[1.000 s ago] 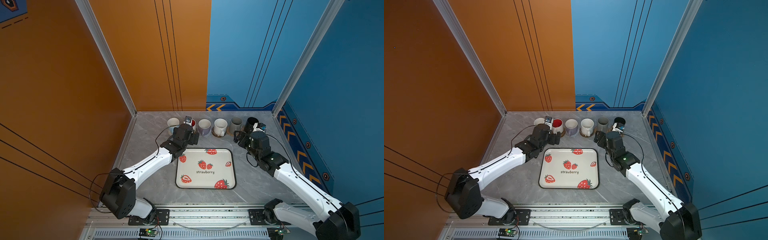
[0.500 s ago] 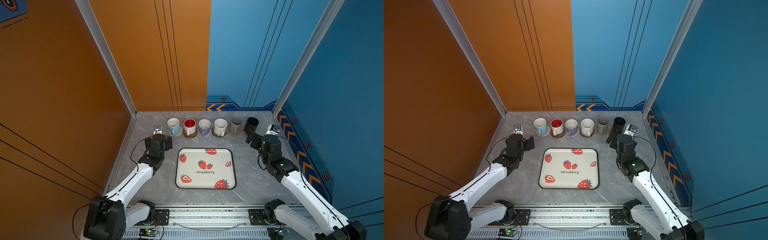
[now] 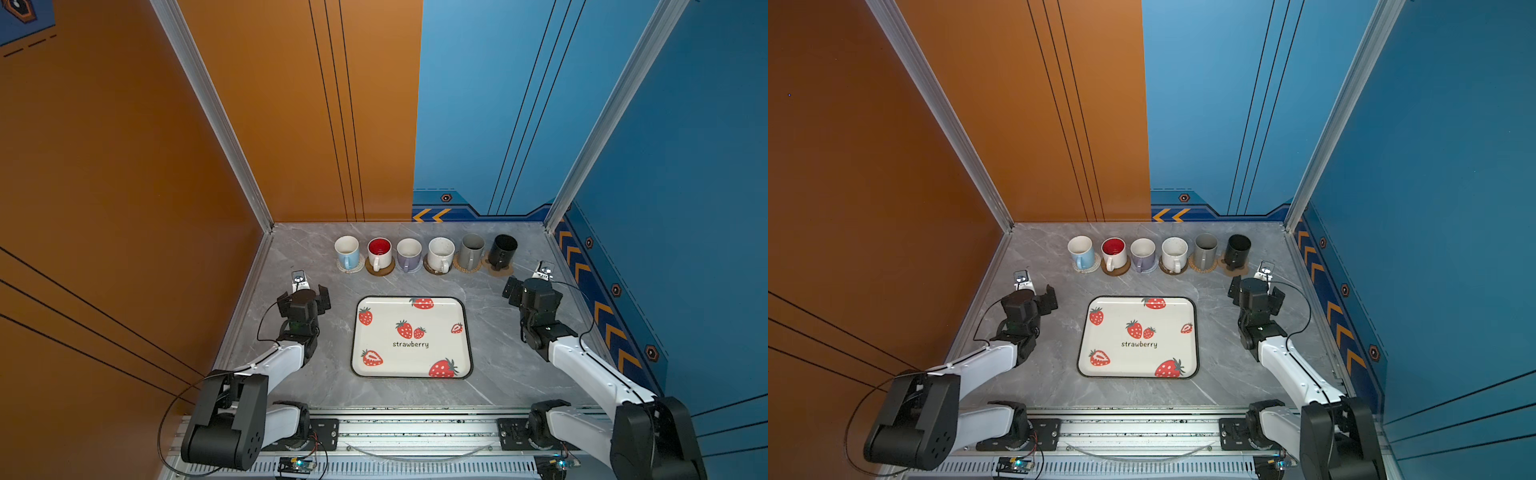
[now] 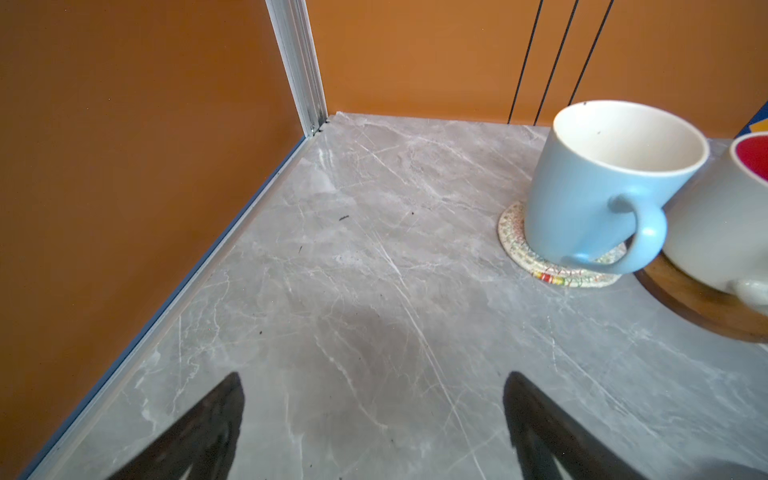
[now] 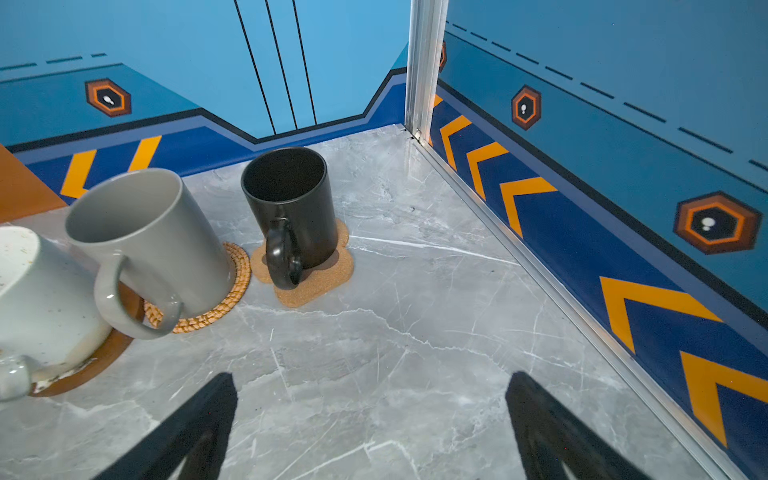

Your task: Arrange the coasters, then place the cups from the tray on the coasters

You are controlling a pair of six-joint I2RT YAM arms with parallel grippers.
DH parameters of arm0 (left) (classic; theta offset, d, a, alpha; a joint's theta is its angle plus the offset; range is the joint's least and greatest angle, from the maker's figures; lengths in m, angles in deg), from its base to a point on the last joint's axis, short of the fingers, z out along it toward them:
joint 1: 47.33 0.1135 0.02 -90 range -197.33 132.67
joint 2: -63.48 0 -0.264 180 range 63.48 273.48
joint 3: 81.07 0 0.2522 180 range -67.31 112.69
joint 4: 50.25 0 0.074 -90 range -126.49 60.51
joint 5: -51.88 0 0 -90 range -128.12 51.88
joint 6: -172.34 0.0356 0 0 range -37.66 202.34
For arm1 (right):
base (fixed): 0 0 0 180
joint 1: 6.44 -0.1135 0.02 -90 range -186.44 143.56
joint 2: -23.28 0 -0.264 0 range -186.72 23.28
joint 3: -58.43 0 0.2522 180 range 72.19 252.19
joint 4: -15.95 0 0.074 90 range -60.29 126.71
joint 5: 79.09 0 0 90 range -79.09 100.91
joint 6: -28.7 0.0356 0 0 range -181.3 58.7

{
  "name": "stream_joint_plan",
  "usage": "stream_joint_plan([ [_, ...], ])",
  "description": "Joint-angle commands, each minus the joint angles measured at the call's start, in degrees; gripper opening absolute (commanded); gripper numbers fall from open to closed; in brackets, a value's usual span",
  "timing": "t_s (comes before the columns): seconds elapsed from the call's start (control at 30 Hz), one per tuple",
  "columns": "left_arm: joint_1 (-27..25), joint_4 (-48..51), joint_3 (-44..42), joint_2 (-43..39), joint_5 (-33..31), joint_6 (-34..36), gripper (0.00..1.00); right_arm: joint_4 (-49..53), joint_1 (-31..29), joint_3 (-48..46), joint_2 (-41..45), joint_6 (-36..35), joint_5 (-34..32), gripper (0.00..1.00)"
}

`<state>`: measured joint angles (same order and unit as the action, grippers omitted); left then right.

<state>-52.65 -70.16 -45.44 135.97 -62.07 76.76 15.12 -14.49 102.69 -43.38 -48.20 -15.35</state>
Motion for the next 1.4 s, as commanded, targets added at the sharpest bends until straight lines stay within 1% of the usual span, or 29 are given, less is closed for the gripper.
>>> stream_joint_plan([
  [0.0,1.48,-7.58,0.93,0.78,2.41,2.02,0.98,-7.46,0.94,-0.86,-3.38,-3.68,-0.57,1.0],
  [0.07,2.46,-9.21,1.28,2.44,2.22,2.8,0.98,-12.38,1.42,-2.19,-5.98,-3.67,0.06,1.0],
  [0.1,3.12,-8.33,1.63,2.32,3.08,2.29,0.98,-14.69,1.68,-2.22,-7.12,-3.97,0.34,1.0],
  [0.13,3.62,-8.9,1.44,2.05,4.42,2.33,0.98,-13.39,1.84,-1.36,-7.39,-3.6,0.89,1.0],
  [0.2,4.27,-11.38,0.55,2.23,5.06,1.82,0.98,-16.83,2.38,-1.75,-8.58,-3.78,1.88,1.0],
  [0.37,5.92,-12.85,0.85,3.2,8.72,1.61,0.98,-16.67,4.45,-0.54,-10.02,-3.18,6.17,1.0],
  [0.57,6.64,-12.82,2.71,5.11,9.93,2.29,0.98,-15.2,7.36,0.25,-10.63,-0.65,9.16,1.0],
  [0.73,6.64,-14.25,1.76,4.53,11.02,2.61,0.98,-13.66,7.53,-0.91,-8.82,-1.05,11.55,1.0],
  [0.93,6.42,-15.2,0.83,4.16,12.25,2.86,0.98,-13.75,7.79,-1.86,-7.54,-1.24,11.89,1.0],
  [1.03,6.25,-15.1,0.07,3.3,12.25,2.73,0.98,-12.83,7.8,-2.36,-7.62,-2.57,12.59,1.0],
  [1.1,5.65,-15.2,-1.27,1.97,11.88,2.84,0.98,-14.45,7.7,-3.71,-8.84,-2.36,11.84,1.0],
  [1.23,4.17,-15.11,-2.52,0.58,10.37,4.68,0.98,-22.56,7.79,-7.29,-11.58,-2.27,12.14,1.0],
  [1.27,3.56,-14.98,-2.82,0.28,10.18,5.32,0.98,-20.31,7.79,-6.62,-11.31,-2.41,12.55,1.0],
  [1.37,1.87,-14.49,-4.12,-0.47,9.38,6.42,0.98,-23.91,7.79,-6.96,-12.73,-4.65,13.8,1.0],
])
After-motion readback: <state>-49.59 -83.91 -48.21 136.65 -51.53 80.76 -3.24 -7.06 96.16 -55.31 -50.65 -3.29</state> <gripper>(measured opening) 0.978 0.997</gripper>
